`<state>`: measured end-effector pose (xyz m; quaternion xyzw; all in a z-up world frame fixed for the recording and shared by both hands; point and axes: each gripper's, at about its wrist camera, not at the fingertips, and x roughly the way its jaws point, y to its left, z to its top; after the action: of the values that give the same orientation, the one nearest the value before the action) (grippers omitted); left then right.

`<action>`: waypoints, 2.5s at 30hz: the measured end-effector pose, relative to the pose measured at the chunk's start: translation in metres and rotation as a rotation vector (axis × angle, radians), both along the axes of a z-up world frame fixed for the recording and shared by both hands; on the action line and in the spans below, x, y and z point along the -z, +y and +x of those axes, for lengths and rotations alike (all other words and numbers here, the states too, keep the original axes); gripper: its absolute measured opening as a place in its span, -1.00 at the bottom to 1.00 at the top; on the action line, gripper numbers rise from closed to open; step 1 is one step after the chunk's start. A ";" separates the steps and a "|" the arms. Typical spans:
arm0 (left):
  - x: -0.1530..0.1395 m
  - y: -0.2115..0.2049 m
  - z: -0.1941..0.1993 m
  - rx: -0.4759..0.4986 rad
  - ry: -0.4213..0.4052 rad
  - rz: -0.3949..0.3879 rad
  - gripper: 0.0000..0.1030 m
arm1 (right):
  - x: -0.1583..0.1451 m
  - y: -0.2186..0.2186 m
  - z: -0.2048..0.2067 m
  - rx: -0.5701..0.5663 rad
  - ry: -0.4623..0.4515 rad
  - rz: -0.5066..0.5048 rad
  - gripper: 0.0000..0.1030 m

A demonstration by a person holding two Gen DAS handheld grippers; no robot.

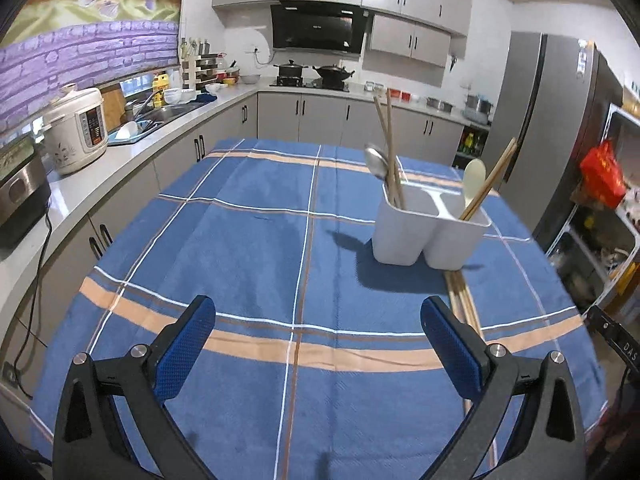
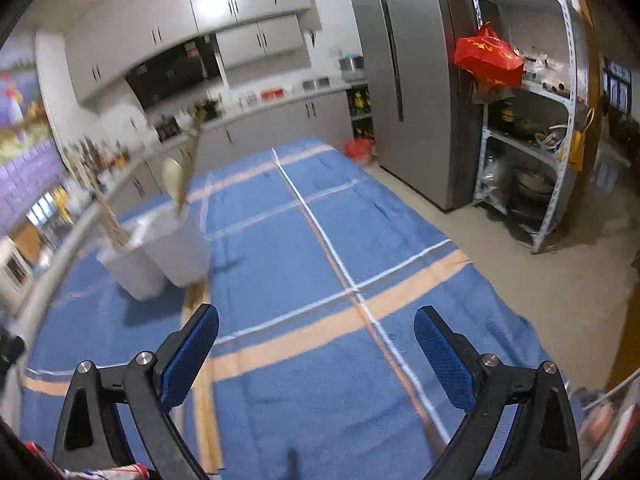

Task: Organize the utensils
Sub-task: 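Move both grippers back over the loose wooden chopsticks, then close the left gripper on a chopstick while the right gripper closes on another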

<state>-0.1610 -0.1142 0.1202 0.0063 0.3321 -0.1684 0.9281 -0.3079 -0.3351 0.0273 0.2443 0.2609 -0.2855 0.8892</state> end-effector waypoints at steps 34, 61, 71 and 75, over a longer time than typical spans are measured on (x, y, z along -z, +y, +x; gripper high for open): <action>0.001 -0.044 -0.051 0.102 0.031 0.123 0.98 | -0.007 0.040 0.001 -0.156 0.086 -0.130 0.92; 0.110 -0.160 0.021 0.454 0.391 0.069 -0.67 | 0.029 0.014 -0.014 -0.134 0.160 -0.012 0.92; 0.115 -0.177 0.027 0.453 0.373 0.105 -0.88 | 0.037 0.016 0.008 -0.204 0.156 0.061 0.85; 0.115 -0.165 0.030 0.417 0.389 0.112 -0.90 | 0.046 0.023 0.032 -0.314 0.163 0.128 0.61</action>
<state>-0.1314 -0.2792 0.0056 0.0932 0.5042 -0.3352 0.7904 -0.2757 -0.3123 -0.0190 0.2327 0.3847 -0.1451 0.8814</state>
